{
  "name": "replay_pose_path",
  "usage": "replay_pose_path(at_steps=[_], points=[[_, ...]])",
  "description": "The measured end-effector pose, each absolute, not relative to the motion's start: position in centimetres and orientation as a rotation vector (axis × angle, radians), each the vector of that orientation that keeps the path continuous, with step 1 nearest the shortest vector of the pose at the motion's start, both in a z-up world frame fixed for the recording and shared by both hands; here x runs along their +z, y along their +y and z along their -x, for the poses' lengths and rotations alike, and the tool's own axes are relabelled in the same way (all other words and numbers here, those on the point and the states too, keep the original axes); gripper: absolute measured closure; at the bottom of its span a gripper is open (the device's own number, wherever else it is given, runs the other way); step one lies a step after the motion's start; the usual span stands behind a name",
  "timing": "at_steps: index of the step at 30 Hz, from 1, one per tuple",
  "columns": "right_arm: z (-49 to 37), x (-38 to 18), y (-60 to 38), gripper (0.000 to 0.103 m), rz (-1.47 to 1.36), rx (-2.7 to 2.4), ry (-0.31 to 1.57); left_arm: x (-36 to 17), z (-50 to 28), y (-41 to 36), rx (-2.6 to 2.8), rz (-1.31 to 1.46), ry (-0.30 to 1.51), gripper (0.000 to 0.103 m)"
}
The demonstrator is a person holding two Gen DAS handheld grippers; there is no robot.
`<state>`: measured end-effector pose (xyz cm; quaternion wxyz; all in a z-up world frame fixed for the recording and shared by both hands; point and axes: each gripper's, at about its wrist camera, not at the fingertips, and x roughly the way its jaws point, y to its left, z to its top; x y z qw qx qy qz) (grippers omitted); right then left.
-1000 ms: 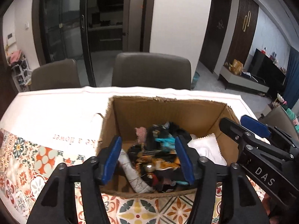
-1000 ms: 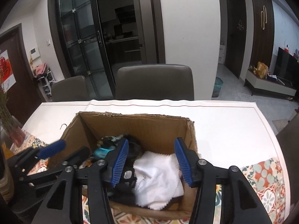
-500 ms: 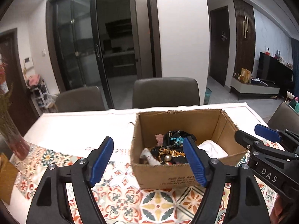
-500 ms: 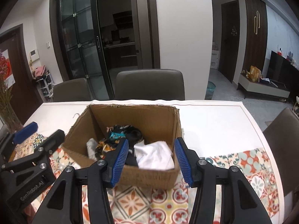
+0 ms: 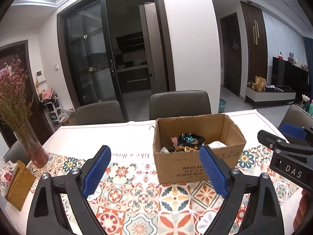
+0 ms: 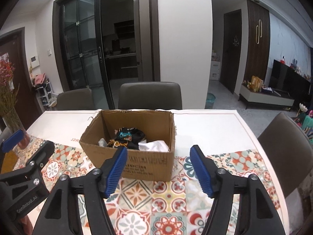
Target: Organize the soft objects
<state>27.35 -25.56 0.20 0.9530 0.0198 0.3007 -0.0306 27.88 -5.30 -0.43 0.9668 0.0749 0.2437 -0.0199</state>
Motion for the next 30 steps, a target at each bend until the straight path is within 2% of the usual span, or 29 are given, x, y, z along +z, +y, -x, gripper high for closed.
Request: replay_pose_path(at_steps=[11, 25, 30], points=[[-22.0, 0.9, -25.1, 0.035, -0.039, -0.065, 0.627, 0.4, -23.0, -5.0, -0.067, -0.128, 0.519, 0.0], [-17.0, 0.8, -25.3, 0.035, -0.052, -0.073, 0.647, 0.3, -18.6, -5.0, -0.085, -0.121, 0.555, 0.0], [-15.9, 1.1, -25.3, 0.027, -0.041, -0.081, 0.641, 0.1, -17.7, -4.9, -0.081, -0.114, 0.563, 0.0]])
